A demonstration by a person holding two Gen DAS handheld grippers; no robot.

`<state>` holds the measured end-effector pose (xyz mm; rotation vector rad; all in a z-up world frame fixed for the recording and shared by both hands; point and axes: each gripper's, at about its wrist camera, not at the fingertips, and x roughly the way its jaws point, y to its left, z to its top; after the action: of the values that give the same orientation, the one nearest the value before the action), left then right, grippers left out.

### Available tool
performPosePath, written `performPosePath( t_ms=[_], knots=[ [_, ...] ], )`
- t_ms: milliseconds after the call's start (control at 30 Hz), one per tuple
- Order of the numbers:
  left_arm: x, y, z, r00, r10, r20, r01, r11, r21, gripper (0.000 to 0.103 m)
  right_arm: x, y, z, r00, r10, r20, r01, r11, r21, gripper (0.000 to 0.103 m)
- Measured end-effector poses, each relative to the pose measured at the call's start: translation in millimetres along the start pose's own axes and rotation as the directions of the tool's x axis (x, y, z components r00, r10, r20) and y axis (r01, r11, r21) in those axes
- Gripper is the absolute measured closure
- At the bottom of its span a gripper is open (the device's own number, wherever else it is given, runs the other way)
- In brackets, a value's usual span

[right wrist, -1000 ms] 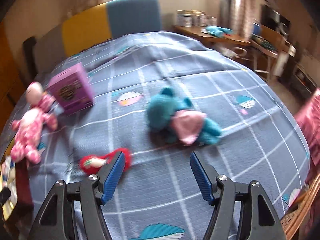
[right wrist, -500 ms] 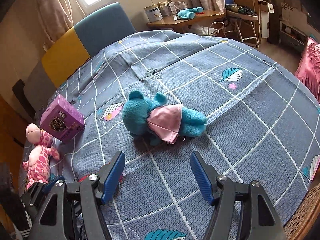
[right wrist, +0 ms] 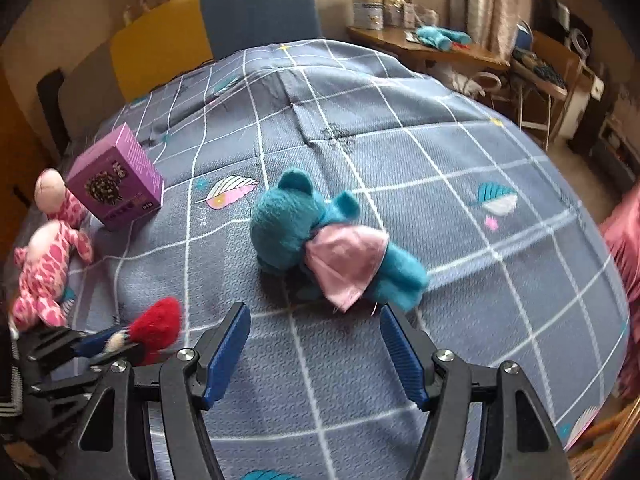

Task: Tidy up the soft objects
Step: 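Lift the red sock with the left tool while the right tool grasps the teal bear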

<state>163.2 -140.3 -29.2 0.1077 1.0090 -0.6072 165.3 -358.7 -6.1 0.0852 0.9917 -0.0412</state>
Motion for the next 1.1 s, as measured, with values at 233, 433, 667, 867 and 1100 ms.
performPosePath(
  t_ms=[233,433,667,867,1100],
  knots=[
    [-46,12,-23,0.998,-0.021,0.061,0.025,0.998,-0.063,0.078,57,1,34,0.993,-0.102,-0.063,0.082,0.959,-0.271,0.035],
    [-79,22,-42,0.995,-0.029,0.094,0.04,0.993,-0.113,0.078,86,18,47,0.987,-0.125,-0.097,0.073,0.903,-0.424,0.032],
    [-96,25,-57,0.994,-0.024,0.105,0.039,0.989,-0.144,0.078,101,23,42,0.982,-0.111,-0.153,0.035,0.903,-0.427,0.068],
    [-105,31,-72,0.993,-0.004,0.114,0.025,0.983,-0.18,0.078,59,29,37,0.995,-0.08,-0.055,0.056,0.934,-0.353,0.071],
    [-125,40,-85,0.989,0.063,0.137,-0.032,0.976,-0.214,0.078,24,81,8,0.989,0.094,-0.112,-0.125,0.94,-0.318,0.07]
  ],
)
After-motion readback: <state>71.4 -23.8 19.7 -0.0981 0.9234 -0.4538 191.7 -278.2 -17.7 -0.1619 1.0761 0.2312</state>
